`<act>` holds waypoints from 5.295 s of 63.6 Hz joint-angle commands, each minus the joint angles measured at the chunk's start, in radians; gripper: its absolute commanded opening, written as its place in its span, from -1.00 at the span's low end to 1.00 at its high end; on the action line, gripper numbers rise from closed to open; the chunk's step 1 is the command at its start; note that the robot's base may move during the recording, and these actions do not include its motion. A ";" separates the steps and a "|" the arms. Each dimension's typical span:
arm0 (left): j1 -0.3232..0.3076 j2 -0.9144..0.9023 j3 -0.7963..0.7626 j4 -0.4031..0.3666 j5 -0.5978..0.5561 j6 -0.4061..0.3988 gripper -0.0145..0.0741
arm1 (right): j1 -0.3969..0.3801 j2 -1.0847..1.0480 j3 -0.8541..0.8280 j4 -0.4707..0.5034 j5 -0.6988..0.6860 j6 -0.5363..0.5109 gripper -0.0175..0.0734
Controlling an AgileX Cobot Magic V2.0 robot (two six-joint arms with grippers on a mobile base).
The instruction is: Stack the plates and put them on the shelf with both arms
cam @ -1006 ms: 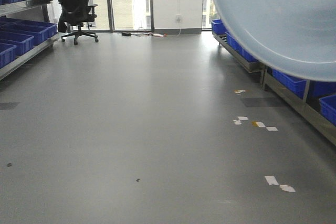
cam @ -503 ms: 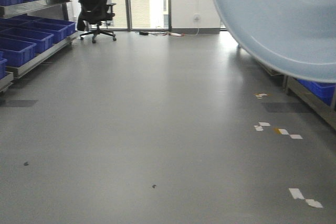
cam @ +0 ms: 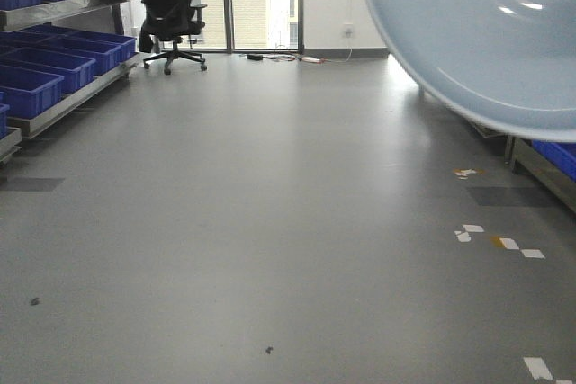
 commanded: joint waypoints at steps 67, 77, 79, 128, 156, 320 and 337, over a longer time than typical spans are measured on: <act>-0.005 0.006 -0.035 -0.010 -0.088 -0.004 -0.49 | -0.005 0.001 -0.035 -0.001 -0.105 -0.003 -0.51; -0.005 0.006 -0.035 -0.010 -0.088 -0.004 -0.49 | -0.005 0.001 -0.035 -0.001 -0.105 -0.003 -0.51; -0.005 0.006 -0.035 -0.010 -0.088 -0.004 -0.49 | -0.005 0.001 -0.035 -0.001 -0.105 -0.003 -0.51; -0.005 0.006 -0.035 -0.010 -0.088 -0.004 -0.49 | -0.005 0.001 -0.035 -0.001 -0.105 -0.003 -0.51; -0.005 0.006 -0.035 -0.010 -0.088 -0.004 -0.49 | -0.005 0.001 -0.035 -0.001 -0.105 -0.003 -0.51; -0.005 0.006 -0.035 -0.010 -0.088 -0.004 -0.49 | -0.005 0.001 -0.035 -0.001 -0.105 -0.003 -0.51; -0.005 0.006 -0.035 -0.010 -0.088 -0.004 -0.49 | -0.005 0.001 -0.035 -0.001 -0.105 -0.003 -0.51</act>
